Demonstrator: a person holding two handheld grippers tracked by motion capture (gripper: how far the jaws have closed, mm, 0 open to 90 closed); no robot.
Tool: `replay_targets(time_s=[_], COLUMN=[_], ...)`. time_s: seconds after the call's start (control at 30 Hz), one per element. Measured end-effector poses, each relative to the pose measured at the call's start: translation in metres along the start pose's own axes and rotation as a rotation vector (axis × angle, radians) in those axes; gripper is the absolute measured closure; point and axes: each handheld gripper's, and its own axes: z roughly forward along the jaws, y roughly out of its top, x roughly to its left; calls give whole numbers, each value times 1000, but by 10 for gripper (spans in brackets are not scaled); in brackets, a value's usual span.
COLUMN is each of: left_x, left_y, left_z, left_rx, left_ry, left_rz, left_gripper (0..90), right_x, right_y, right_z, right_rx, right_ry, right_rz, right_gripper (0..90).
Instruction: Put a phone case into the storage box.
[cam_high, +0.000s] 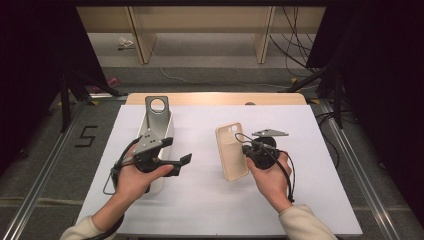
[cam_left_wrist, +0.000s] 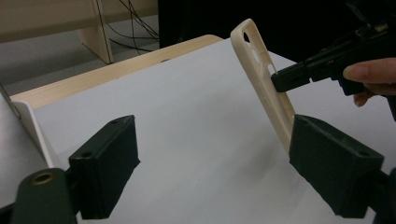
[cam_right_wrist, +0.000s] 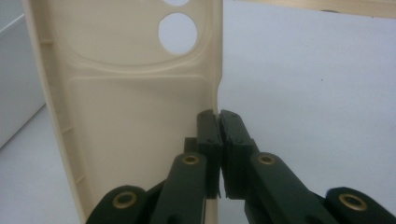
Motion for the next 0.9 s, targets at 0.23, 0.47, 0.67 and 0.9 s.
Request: replay_targets(time_s=[0.23,0.47,0.67,0.9], left_x=[-13,-19,-24,-24], left_y=[19,26,29,29], left_z=[27,50,60,69], left_rx=[14,13,14,13], left_ry=[29,42,34,38], left_rz=[-17,-52,-68,-101], left_gripper=[244,333,419,511], right_x=[5,10,13,18], right_y=[4,7,7,7], right_z=[0,3,4,4], right_rx=[-29,-35,-27,-39], right_ry=[-16,-21,-27,-33], right_rz=[4,2,14,0], right_gripper=[879,879,879,879])
